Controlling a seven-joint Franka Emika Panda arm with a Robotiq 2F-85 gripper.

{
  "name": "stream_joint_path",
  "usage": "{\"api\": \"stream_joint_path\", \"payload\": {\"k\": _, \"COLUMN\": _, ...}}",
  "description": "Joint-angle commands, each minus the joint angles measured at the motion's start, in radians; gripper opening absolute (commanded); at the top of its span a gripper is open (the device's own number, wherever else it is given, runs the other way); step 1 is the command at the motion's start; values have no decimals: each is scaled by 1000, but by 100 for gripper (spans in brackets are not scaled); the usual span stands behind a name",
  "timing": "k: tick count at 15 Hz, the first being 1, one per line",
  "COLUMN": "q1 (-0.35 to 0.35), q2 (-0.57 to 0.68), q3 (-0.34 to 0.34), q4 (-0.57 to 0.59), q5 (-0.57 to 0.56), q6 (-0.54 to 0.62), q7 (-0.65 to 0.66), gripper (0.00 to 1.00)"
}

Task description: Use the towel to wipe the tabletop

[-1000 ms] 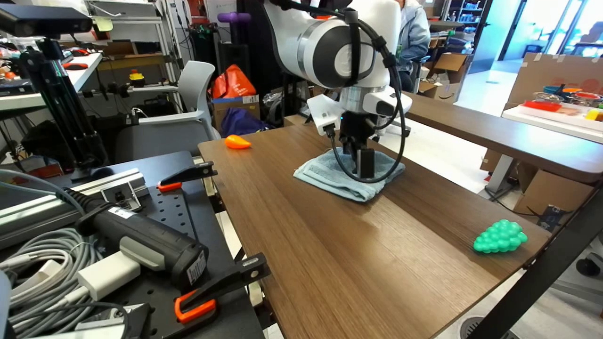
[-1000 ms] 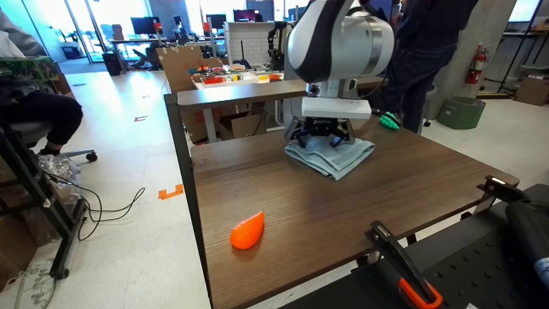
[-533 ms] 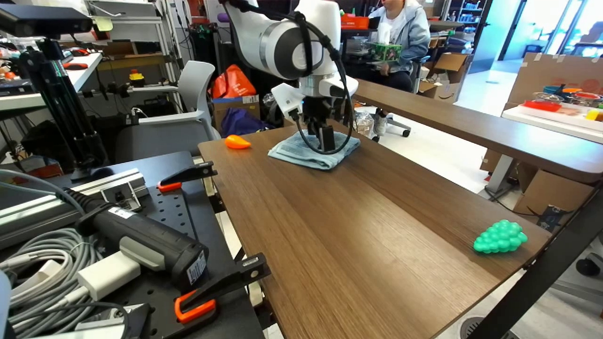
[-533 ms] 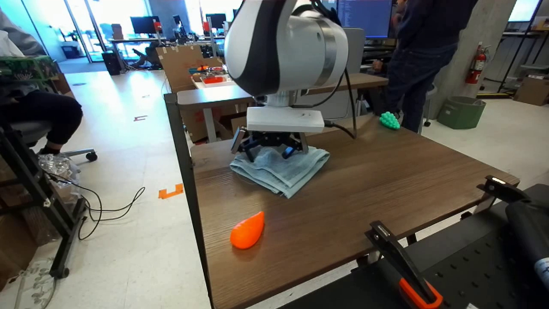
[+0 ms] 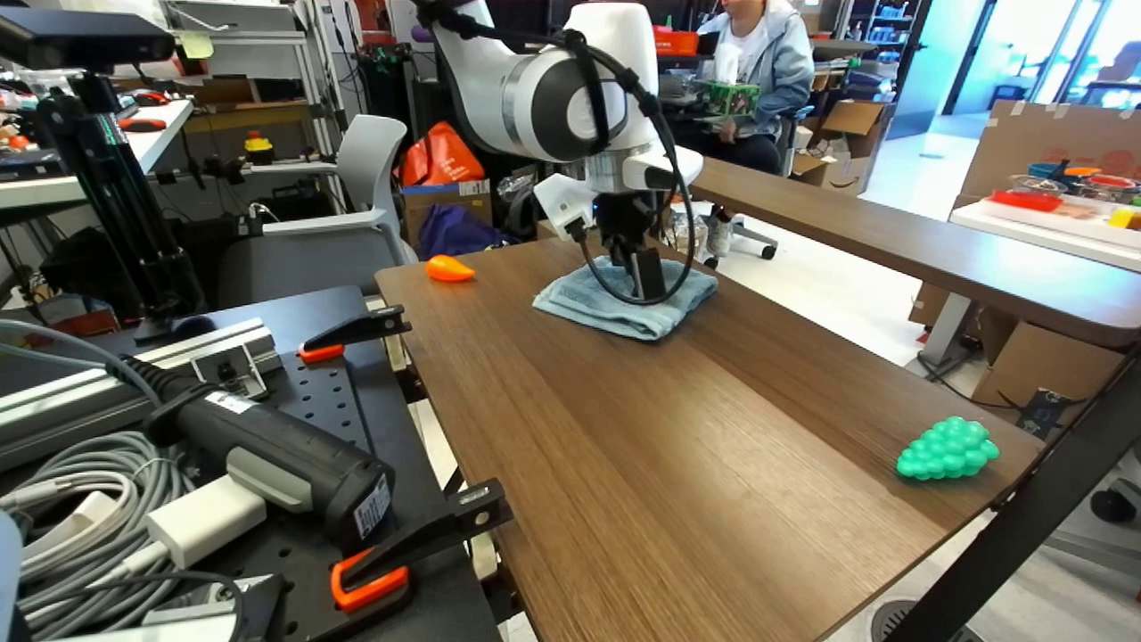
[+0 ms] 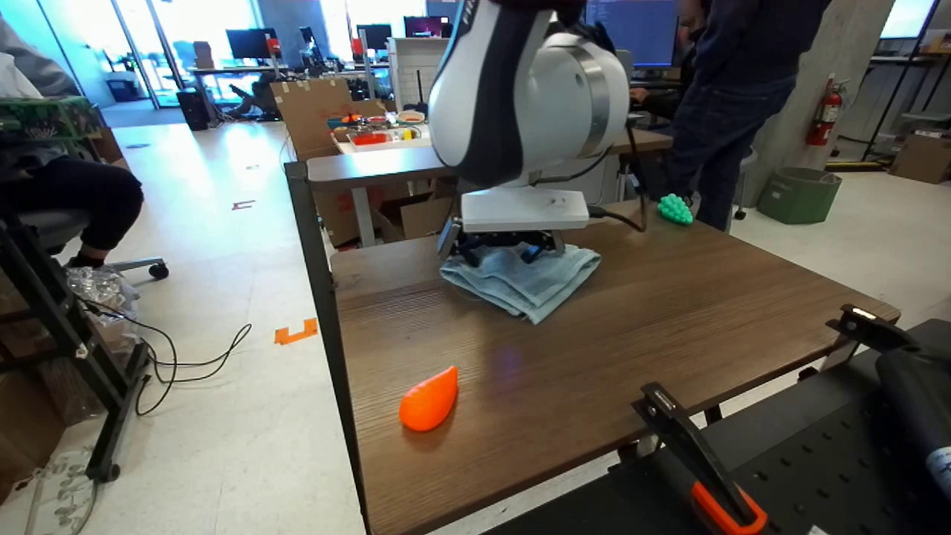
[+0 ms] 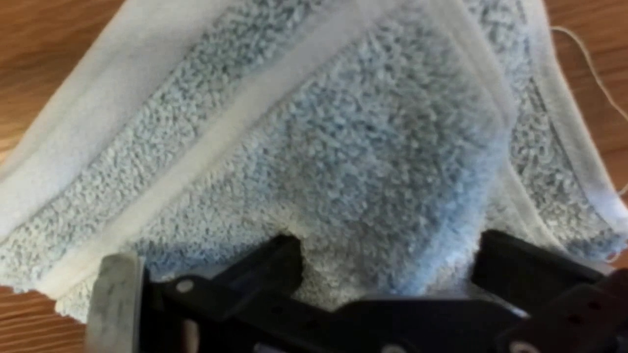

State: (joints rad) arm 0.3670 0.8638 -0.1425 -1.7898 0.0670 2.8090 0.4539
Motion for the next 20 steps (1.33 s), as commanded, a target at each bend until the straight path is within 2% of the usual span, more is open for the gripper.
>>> {"api": "stream_joint_path", "payload": {"k": 1, "q1": 18, "q2": 3, "q3": -121, "q4": -116, "q5": -64, "q6": 14, "q7": 18, "gripper": 100}}
{"api": "stream_joint_path", "payload": {"k": 2, "q1": 32, "q2": -4, "q3": -165, "q4": -154, "q5": -87, "q6": 21, "q7": 28, "gripper": 100}}
{"api": "stream_joint_path", "payload": {"k": 9, "q1": 15, "q2": -134, "q3": -292, "q4": -459, "q5": -207, "q6": 111, "q7": -37, "gripper": 100}}
{"api": "stream_joint_path", "payload": {"k": 14, "q1": 3, "q2": -188, "q3": -357, "q4": -659, "q5": -245, "q6": 280, "q7": -164, "gripper": 100}}
{"api": "stream_joint_path", "payload": {"k": 16, "q1": -11, "q2": -183, "q3": -337, "q4": -677, "q5": -231, "q6": 337, "q7": -241, "gripper": 100}}
{"api": "stream_joint_path", "payload": {"k": 17, "q1": -27, "q2": -187, "q3": -302, "q4": -676, "q5": -225, "q6": 362, "q7": -283, "gripper": 100}}
{"api": "stream_joint_path", "payload": {"k": 18, "q1": -8, "q2": -164, "q3": -302, "q4": -665, "q5": -209, "q6": 419, "q7": -293, "gripper": 100}}
{"api": "stream_joint_path", "payload": {"k": 19, "q1": -25, "q2": -161, "q3": -264, "q4": -640, "q5": -212, "q6": 417, "q7": -339, "gripper": 100}}
{"api": "stream_joint_path", "payload": {"k": 20, "q1": -93, "q2": -182, "q3": -165, "q4": -599, "q5": -188, "q6": 367, "q7": -354, "gripper": 100}}
